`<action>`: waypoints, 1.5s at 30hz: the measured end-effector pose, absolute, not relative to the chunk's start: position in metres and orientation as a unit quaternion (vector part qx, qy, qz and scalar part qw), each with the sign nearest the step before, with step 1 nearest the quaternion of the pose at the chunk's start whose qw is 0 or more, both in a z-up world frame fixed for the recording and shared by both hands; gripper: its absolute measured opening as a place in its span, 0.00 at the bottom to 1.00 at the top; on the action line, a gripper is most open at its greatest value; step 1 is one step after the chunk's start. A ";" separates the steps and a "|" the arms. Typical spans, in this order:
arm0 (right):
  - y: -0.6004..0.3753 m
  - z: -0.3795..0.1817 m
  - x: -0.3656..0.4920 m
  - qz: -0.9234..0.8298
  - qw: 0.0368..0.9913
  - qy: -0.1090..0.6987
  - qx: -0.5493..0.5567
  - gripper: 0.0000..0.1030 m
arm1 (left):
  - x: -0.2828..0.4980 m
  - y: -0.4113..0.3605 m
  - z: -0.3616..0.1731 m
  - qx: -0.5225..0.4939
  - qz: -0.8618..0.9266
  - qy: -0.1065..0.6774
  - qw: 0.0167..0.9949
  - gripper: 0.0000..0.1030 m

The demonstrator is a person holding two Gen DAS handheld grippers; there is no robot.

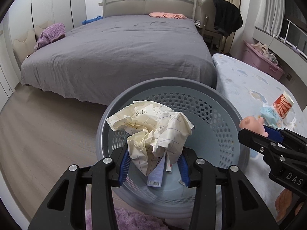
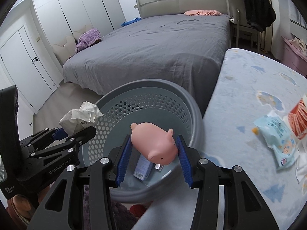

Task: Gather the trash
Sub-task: 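Carry the paper and pig over the grey basket and open both grippers, then move both empty grippers back toward the cup and cloth on the table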

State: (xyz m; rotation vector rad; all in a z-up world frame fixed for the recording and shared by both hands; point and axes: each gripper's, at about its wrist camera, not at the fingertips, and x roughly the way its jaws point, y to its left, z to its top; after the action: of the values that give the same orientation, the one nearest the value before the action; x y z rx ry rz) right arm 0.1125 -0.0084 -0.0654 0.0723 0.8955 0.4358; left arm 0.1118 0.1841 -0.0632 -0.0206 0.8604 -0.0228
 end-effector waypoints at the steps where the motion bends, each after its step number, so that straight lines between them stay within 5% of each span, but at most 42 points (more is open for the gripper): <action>1: -0.007 -0.066 0.115 0.209 0.877 0.431 0.035 0.44 | 0.113 0.186 -0.064 -0.010 -0.011 0.417 0.909 0.43; 5: -0.002 -0.069 0.121 0.212 0.874 0.436 0.036 0.44 | 0.116 0.191 -0.067 -0.008 -0.008 0.418 0.908 0.43; 8: 0.000 -0.070 0.124 0.214 0.872 0.440 0.036 0.45 | 0.116 0.195 -0.068 -0.011 -0.003 0.419 0.908 0.51; 10: 0.001 -0.070 0.125 0.216 0.872 0.438 0.039 0.57 | 0.117 0.197 -0.068 -0.012 0.000 0.419 0.908 0.57; 15: 0.000 -0.069 0.124 0.213 0.874 0.435 0.038 0.58 | 0.117 0.200 -0.065 -0.014 0.006 0.417 0.909 0.67; 45: -0.017 -0.062 0.108 0.212 0.875 0.431 0.061 0.58 | 0.095 0.191 -0.052 -0.002 0.021 0.419 0.908 0.87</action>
State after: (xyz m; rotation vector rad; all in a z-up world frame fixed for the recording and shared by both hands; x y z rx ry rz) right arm 0.1080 -0.0166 -0.0618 0.1264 0.9001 0.4419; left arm 0.0953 0.1912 -0.0525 -0.0050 0.8648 0.0425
